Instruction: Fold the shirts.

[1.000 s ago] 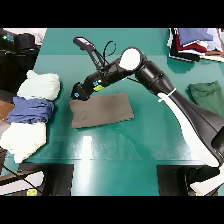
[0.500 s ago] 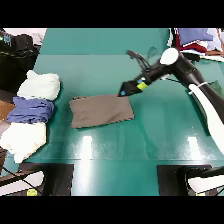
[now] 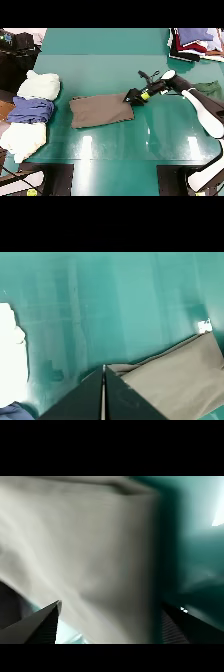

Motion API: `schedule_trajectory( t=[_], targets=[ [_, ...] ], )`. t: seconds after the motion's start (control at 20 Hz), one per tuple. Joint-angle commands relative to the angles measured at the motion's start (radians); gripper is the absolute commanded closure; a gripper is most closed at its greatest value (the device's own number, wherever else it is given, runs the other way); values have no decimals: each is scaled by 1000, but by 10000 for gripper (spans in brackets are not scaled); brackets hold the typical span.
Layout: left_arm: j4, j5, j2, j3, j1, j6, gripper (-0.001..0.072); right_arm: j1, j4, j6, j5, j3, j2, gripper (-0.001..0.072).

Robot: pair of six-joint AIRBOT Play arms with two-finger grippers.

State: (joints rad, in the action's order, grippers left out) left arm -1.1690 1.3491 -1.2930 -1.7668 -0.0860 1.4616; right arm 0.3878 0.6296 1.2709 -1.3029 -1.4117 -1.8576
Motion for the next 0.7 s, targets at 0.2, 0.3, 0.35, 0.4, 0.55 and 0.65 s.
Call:
schedule_trajectory(
  t=[0.2,0.3,0.35,0.4,0.55,0.65],
  targets=[
    [43,-4,1,0,-1,-3,679,114,-85,-99,-10,-49,-79,618],
    [89,-5,1,0,-1,-3,679,114,-87,-123,-14,-49,-74,696],
    [108,-5,1,0,-1,-3,679,106,-82,-123,-17,-49,-63,697],
    [116,-5,1,0,8,-3,679,89,-76,-123,-22,-49,-41,697],
    [114,-8,1,0,82,-3,680,-22,-76,-104,-35,-49,72,697],
    [114,-40,1,0,171,-4,679,-143,-59,-50,-40,-49,167,697]
  ],
)
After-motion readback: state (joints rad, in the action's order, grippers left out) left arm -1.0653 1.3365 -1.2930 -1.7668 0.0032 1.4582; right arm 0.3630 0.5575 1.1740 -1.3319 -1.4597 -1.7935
